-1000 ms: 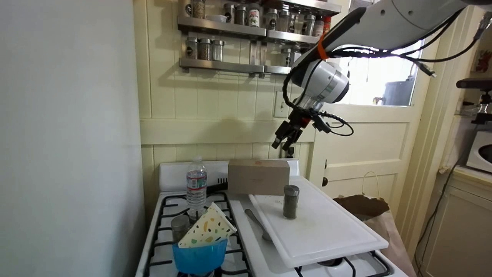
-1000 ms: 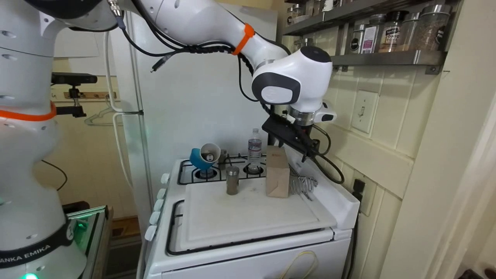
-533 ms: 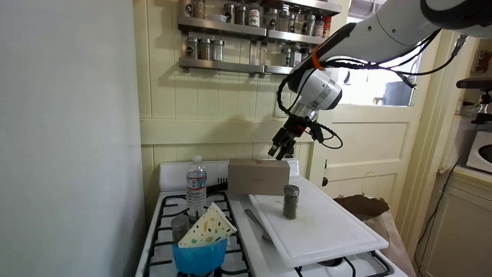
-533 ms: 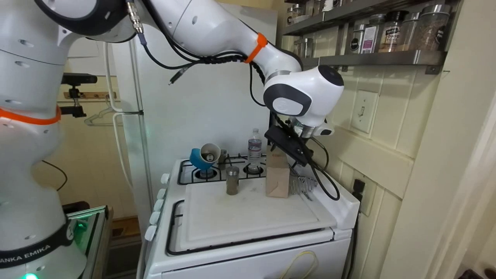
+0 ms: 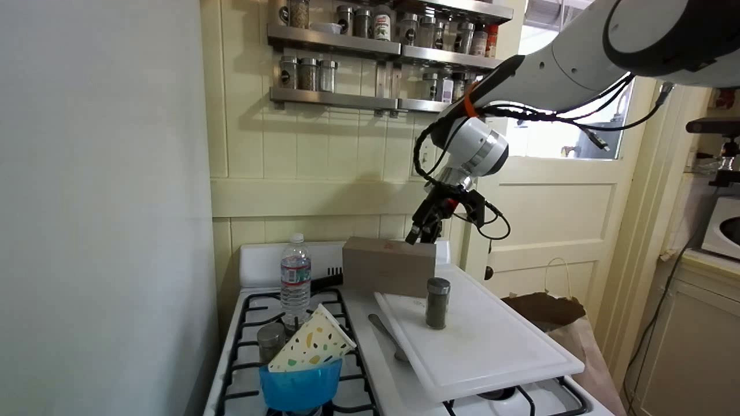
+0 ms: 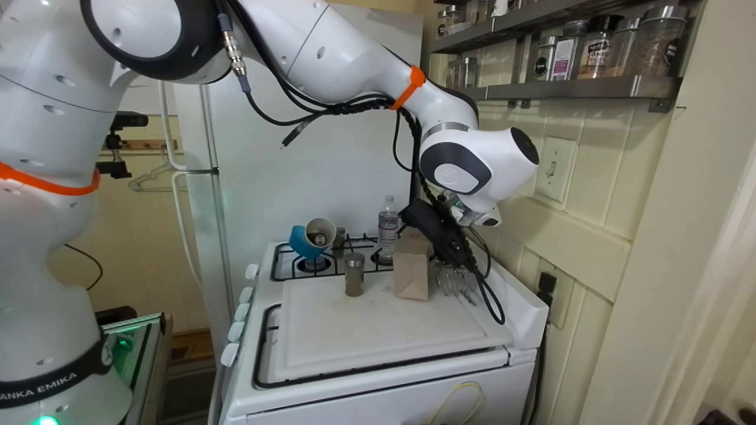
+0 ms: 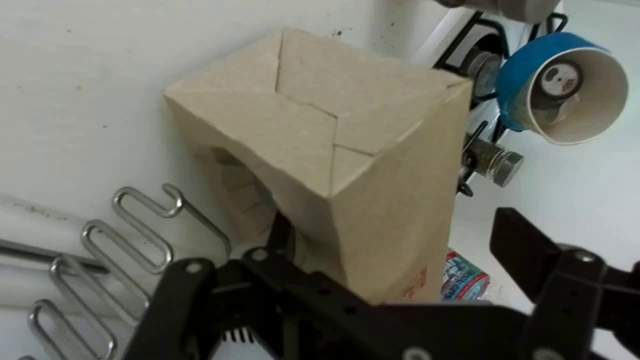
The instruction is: Place the cup holder on the right side of the chopping board
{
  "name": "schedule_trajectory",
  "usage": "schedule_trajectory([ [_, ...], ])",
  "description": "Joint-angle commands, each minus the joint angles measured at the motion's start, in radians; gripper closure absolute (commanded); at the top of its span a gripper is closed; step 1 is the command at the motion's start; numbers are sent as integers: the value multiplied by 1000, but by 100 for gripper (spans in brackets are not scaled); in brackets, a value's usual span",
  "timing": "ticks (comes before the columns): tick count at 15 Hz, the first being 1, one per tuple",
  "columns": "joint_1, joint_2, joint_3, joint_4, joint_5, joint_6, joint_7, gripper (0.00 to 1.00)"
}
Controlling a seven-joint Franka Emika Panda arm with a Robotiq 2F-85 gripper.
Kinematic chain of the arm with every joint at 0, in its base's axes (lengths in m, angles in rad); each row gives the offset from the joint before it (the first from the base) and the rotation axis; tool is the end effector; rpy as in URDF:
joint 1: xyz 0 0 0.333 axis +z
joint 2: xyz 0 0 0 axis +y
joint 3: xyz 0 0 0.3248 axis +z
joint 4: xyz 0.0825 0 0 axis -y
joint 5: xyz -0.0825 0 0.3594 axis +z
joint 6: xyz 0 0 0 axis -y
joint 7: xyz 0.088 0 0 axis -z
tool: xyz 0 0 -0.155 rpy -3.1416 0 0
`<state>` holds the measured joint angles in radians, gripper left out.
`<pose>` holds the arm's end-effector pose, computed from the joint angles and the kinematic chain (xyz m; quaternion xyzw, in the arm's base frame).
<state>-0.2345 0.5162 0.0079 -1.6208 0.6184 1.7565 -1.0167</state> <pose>0.6192 -0.0623 0.2966 -0.9058 -0.2565 -0.0195 0.3366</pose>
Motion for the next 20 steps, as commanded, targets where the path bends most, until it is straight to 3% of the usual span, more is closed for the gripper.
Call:
schedule_trajectory([
  [1, -9, 57, 11, 87, -30, -107, 7, 0],
  [4, -4, 65, 8, 112, -40, -123, 17, 35],
  [12, -5, 3, 11, 111, -36, -81, -5, 96],
  [14, -4, -20, 10, 109, -35, -80, -8, 100],
  [17, 3, -76, 4, 76, -44, -51, -24, 96],
  [20, 25, -174, -5, -19, -111, 22, -72, 96],
])
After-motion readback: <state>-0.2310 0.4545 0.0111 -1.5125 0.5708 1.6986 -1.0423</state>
